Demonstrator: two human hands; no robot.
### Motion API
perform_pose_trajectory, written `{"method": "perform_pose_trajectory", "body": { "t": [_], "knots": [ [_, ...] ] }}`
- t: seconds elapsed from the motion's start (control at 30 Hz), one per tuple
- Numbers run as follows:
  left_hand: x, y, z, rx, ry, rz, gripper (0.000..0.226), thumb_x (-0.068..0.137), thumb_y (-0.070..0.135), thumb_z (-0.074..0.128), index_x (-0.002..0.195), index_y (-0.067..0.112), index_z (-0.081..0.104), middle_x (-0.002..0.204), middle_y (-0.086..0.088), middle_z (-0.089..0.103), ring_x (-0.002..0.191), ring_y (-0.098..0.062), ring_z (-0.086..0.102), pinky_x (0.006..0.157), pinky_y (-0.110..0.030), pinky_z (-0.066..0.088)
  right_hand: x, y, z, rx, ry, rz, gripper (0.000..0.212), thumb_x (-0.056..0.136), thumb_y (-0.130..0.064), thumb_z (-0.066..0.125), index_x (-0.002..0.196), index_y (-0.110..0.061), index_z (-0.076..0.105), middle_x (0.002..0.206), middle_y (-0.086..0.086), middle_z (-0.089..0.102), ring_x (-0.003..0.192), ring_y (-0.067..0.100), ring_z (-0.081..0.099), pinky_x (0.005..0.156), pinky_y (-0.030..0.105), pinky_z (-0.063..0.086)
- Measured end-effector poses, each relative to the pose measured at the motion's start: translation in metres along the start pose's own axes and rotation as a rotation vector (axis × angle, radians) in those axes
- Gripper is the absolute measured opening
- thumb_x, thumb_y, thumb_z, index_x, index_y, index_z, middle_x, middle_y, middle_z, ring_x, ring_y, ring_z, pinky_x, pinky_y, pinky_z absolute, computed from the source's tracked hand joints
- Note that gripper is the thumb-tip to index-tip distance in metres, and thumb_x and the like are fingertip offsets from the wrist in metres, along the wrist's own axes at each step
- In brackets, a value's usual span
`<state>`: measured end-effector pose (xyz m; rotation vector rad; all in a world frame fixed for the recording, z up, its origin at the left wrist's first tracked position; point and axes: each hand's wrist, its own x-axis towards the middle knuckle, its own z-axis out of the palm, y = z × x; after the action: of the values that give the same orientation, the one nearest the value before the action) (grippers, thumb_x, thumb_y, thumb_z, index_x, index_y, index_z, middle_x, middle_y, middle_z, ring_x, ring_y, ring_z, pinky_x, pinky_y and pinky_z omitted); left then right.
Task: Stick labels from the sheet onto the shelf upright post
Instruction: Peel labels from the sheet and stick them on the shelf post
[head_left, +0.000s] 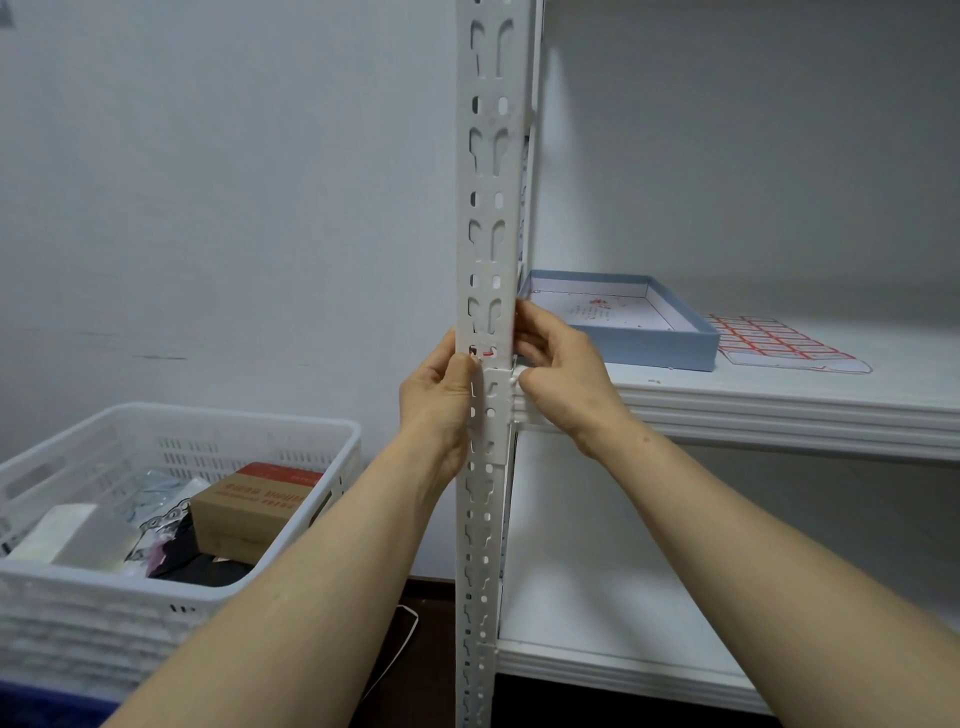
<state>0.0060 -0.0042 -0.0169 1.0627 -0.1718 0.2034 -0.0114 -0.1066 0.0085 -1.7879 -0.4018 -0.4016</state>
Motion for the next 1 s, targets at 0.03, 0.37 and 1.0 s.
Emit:
{"method": "perform_pose_trajectory", "body": {
  "t": [0.03,0.37,1.0],
  "knots": [
    [0.000,0.000,0.000,0.001,0.000,-0.001,0.049,0.086,-0.009,0.034,0.110,0.018,0.068,0.078,0.005,0.074,0.067,-0.008,0.067,0.064,-0.020,0.057,0.000,-0.001,0.000,0.001,-0.003,0.000,0.072,0.074,0.022,0.048,0.136,-0.014,0.044,0.124,-0.002,0.057,0.117,0.008,0.053,0.095,0.017,0.044],
    [0.001,-0.005,-0.005,0.054,0.005,0.027,0.051,0.085,-0.011,0.035,0.106,0.021,0.069,0.085,0.002,0.074,0.072,-0.012,0.067,0.065,-0.021,0.056,-0.002,-0.002,0.000,-0.008,-0.002,0.003,0.071,0.075,0.020,0.051,0.137,-0.014,0.044,0.125,-0.002,0.056,0.116,0.008,0.053,0.095,0.018,0.044],
    [-0.020,0.025,-0.020,0.353,0.258,0.283,0.020,0.087,0.002,0.057,0.095,0.015,0.071,0.080,0.011,0.066,0.059,0.007,0.057,0.074,-0.017,0.050,-0.008,-0.003,-0.019,-0.014,0.248,-0.025,0.047,0.085,0.014,0.045,0.125,-0.007,0.055,0.106,0.001,0.061,0.091,0.012,0.061,0.091,0.028,0.050]
  ]
}}
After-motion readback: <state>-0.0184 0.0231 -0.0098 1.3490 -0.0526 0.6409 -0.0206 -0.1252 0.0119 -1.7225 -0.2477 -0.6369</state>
